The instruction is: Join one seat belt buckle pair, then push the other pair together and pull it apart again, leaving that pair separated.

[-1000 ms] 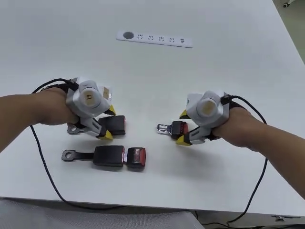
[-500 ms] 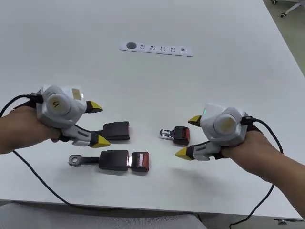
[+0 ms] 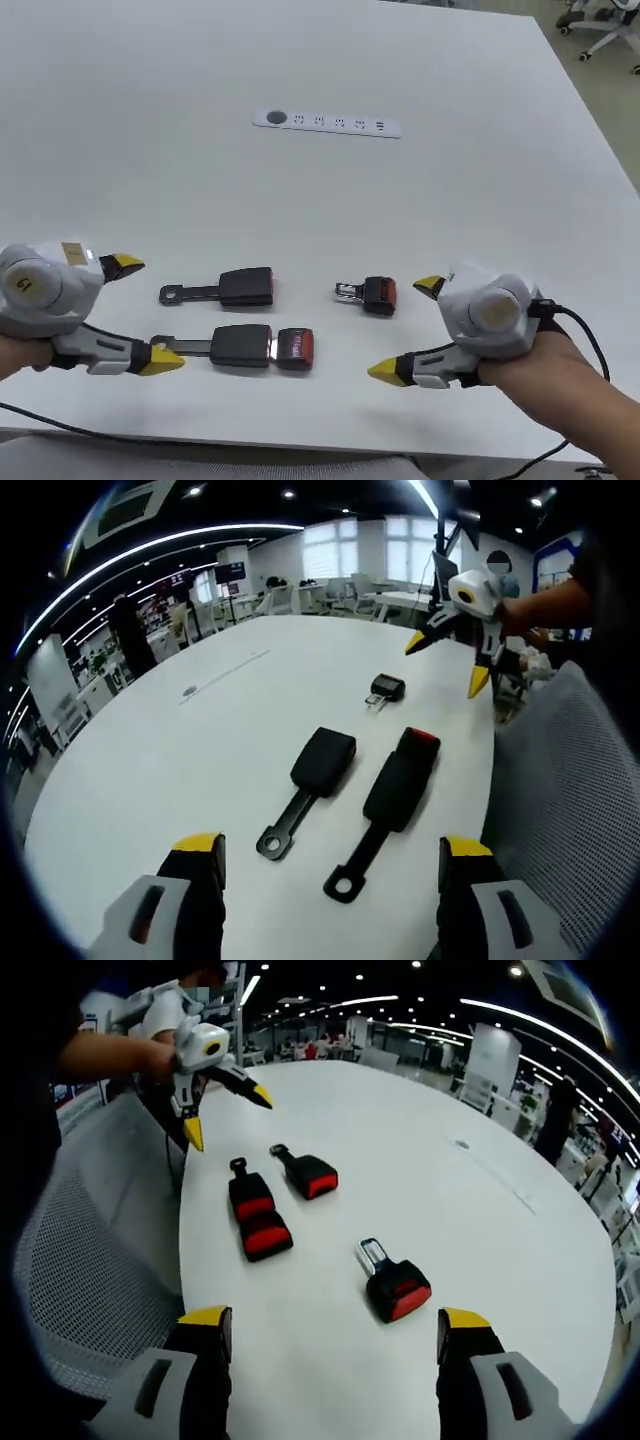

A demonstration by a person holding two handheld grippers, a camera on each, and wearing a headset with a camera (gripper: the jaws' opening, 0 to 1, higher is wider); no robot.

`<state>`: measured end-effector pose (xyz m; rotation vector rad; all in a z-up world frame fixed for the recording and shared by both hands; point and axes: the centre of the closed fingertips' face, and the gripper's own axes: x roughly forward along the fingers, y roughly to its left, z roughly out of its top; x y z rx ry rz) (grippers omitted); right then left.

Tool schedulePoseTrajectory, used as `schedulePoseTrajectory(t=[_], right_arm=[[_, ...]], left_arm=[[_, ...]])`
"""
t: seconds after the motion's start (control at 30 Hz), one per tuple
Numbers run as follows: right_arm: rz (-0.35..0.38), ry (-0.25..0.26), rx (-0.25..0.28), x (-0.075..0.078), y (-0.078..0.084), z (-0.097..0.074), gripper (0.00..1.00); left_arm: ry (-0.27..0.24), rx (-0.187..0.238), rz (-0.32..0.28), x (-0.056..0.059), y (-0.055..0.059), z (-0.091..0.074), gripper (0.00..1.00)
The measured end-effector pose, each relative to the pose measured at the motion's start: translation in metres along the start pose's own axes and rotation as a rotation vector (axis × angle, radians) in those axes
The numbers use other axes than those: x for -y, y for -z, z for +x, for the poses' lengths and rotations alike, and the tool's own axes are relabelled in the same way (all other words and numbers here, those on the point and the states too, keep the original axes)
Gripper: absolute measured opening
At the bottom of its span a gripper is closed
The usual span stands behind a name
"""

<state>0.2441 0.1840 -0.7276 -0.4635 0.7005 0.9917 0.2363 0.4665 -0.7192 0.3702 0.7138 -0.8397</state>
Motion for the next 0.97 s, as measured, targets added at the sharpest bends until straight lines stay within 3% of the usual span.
schedulePoseTrajectory(t=[0.13,0.2,0.33,0.57,0.8,0.97], right_arm=[[0.015,0.025,0.022,-0.002,0.001,-0.001,0.99],[0.032,0.038,0.032,-0.001,0.001,-0.002,0.99],[0.072,0.051,0.057,-0.001,0.0,-0.003,0.99],[0.109,0.063,0.069,-0.009,-0.001,-0.01,0.99],[0.132,0.062,0.069,-0.012,0.005,-0.004,0.99],[0.123,0.093,0.078,-0.009,0.002,-0.005,0.99]], left_arm=[[-0.02,0.004,-0.04,0.003,0.003,-0.004,0.94],[-0.032,0.003,-0.06,0.005,0.005,-0.005,1.0],[-0.065,0.02,-0.1,-0.004,0.018,-0.01,1.0],[-0.1,0.047,-0.095,-0.007,0.02,-0.017,1.0],[-0.116,0.066,-0.11,-0.008,0.02,-0.02,1.0],[-0.118,0.074,-0.111,-0.004,0.017,-0.02,1.0]])
